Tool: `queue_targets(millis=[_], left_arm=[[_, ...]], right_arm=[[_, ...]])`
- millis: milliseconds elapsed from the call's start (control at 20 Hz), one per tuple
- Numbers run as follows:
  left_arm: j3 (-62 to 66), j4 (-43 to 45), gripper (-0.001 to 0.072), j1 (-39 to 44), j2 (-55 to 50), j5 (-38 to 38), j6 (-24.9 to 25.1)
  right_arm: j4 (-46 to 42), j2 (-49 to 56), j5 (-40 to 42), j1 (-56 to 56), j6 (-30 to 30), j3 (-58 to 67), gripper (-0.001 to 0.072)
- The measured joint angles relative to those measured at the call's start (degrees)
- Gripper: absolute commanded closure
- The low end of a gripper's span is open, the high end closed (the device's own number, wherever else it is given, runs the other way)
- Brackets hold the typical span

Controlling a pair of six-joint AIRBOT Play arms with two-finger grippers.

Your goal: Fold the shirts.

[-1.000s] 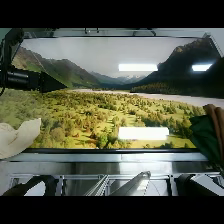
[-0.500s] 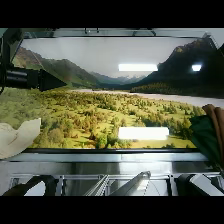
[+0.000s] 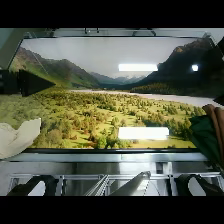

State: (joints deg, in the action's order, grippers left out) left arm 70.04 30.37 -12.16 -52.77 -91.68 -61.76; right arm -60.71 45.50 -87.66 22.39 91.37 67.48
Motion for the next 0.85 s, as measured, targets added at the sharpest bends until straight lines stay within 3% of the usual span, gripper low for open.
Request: queue_targets(millis=[300, 850], left_arm=[[-17.6, 2.1, 0.0676, 2.6, 15.6, 1.1, -3.8], [-25.5, 2.6, 0.0678, 3.3, 23.5, 1.7, -5.3]], right_arm=[[-2.7, -12.1, 9.6, -19.0, 1.2, -10.7, 0.0696], [-2.2, -14.3, 13.6, -23.0, 1.6, -13.8, 0.0696]])
